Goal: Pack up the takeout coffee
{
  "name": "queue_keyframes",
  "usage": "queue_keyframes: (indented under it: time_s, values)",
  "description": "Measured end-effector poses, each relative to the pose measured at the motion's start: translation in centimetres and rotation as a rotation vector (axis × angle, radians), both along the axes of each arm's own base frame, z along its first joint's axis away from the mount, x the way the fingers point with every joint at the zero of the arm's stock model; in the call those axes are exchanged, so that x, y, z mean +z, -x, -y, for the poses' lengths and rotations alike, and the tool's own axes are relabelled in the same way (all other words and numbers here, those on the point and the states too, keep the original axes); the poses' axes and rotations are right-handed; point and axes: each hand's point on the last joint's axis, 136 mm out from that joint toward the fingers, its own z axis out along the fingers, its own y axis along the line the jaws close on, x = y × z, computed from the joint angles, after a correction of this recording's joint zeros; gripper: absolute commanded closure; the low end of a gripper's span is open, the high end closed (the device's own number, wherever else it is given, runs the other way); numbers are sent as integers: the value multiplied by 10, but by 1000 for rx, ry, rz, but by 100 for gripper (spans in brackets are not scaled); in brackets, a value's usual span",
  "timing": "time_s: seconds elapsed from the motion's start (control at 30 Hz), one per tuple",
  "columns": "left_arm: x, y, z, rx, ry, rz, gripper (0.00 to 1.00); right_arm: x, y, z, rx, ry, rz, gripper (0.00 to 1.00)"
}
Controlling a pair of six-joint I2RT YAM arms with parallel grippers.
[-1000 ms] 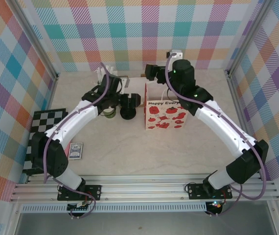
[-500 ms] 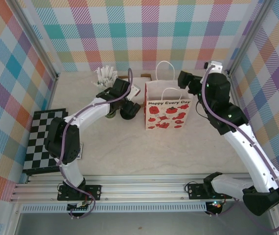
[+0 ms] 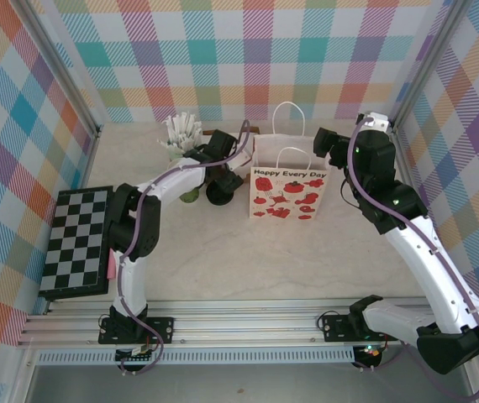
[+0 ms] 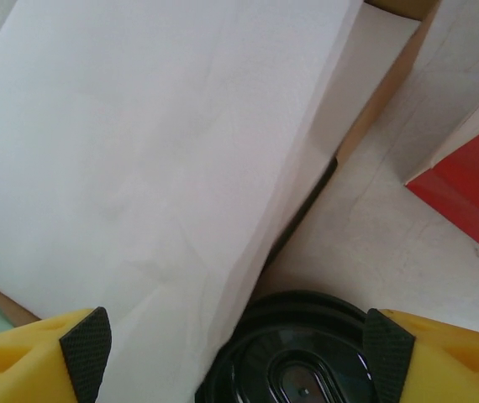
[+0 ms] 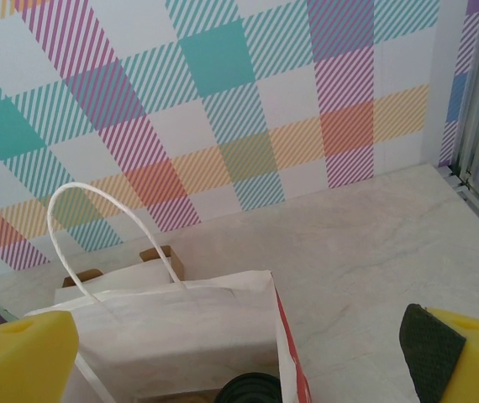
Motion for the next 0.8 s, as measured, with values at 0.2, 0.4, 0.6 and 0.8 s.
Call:
queue_keyframes:
  time_s: [0.2, 0.4, 0.6, 0.8]
  values:
    - [-9, -12, 0, 7, -35, 9, 21, 1, 1, 0, 0, 0, 2, 0]
    - [-24, -19, -2, 3, -81, 6, 27, -1, 4, 2, -1, 3, -4, 0]
    - [-27, -31, 2, -2, -98, 21, 53, -5, 8, 6, -6, 9, -18, 0]
    - [-21, -41, 3, 9, -92, 34, 84, -14, 14, 13, -22, 19, -41, 0]
